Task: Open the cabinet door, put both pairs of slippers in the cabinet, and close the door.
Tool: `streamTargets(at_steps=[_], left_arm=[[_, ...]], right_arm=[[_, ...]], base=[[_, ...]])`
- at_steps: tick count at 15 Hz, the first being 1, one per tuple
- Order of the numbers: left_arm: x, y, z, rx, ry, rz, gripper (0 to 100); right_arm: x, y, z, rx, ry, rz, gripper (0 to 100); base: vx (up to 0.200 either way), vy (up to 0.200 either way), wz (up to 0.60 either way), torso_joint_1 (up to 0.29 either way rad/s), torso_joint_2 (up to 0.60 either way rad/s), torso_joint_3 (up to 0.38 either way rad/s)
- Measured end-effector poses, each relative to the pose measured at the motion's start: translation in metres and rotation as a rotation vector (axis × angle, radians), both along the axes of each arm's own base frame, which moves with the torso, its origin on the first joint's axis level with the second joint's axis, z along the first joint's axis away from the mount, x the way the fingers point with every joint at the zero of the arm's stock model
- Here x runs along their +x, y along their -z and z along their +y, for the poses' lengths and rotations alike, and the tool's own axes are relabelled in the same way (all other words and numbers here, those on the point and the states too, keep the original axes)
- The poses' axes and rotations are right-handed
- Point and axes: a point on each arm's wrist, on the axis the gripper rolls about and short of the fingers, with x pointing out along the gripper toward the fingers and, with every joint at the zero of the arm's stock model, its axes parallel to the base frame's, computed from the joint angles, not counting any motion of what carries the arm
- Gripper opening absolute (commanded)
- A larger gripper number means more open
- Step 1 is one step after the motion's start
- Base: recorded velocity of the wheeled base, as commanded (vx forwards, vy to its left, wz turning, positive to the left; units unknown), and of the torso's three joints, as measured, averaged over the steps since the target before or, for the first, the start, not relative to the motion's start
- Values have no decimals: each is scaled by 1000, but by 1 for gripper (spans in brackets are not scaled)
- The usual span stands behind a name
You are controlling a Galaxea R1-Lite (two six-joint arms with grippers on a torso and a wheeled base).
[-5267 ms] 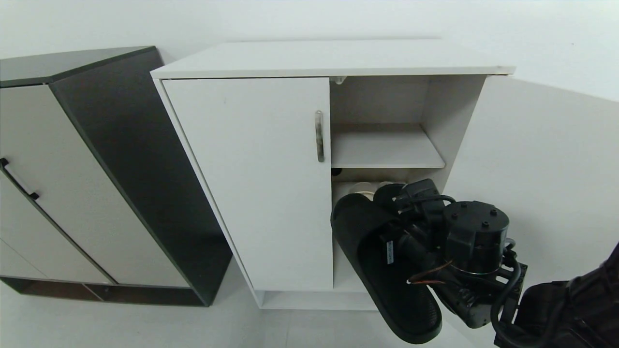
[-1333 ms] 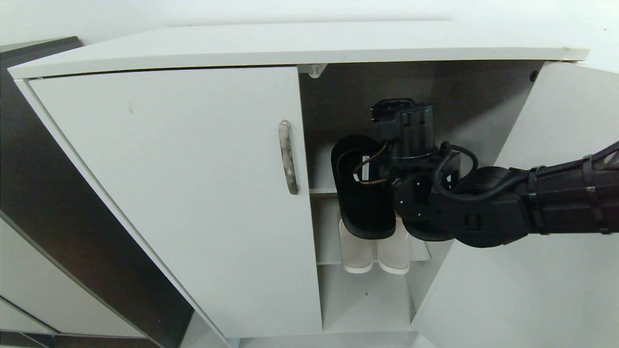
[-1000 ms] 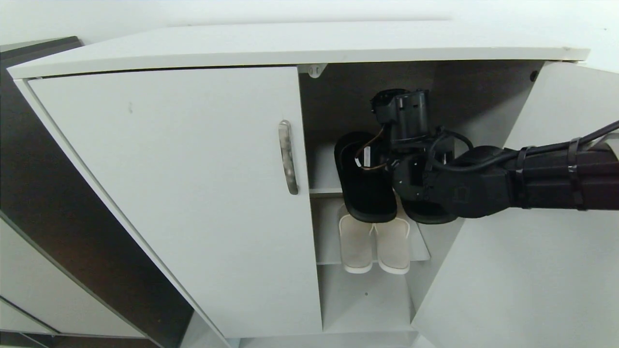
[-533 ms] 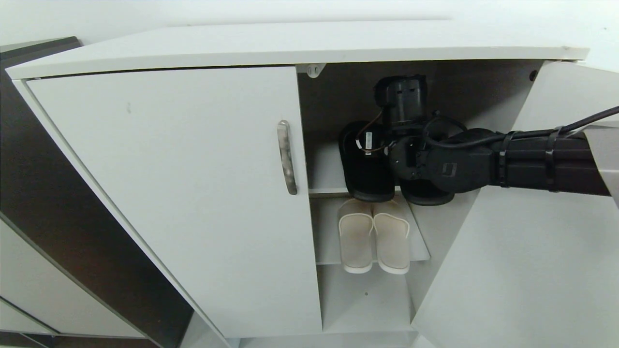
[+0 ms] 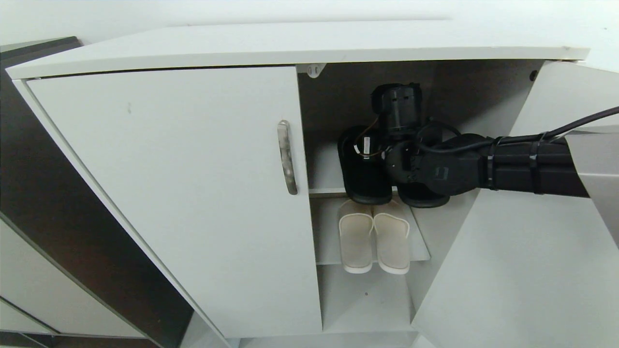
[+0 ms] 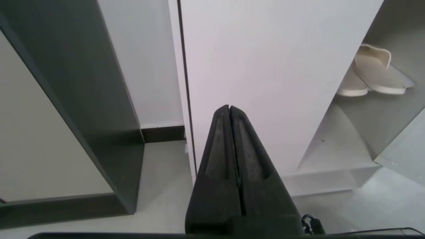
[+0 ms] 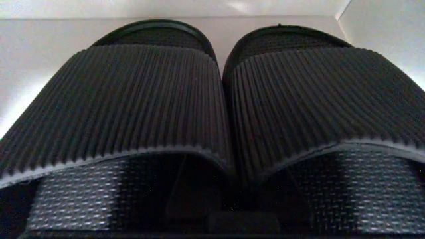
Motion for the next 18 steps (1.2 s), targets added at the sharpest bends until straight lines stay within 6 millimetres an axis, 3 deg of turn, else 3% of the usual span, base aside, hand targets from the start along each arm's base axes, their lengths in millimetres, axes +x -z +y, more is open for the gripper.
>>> streamTargets(at_steps=[6, 11, 12, 18], left_arm=[[0, 0, 0, 0, 0, 0, 0], [0, 0, 0, 0, 0, 0, 0], [0, 0, 0, 0, 0, 0, 0], [0, 0, 0, 0, 0, 0, 0]], right_arm=[[-9, 6, 2, -3, -10, 25, 100], [-67, 4, 1, -23, -67, 54, 100], [-81, 4, -1, -24, -85, 55, 0], [-147, 26, -16, 11, -193, 29, 0]], base=[[0, 0, 0, 0, 0, 0], [0, 0, 0, 0, 0, 0], [0, 0, 0, 0, 0, 0], [0, 0, 0, 0, 0, 0]])
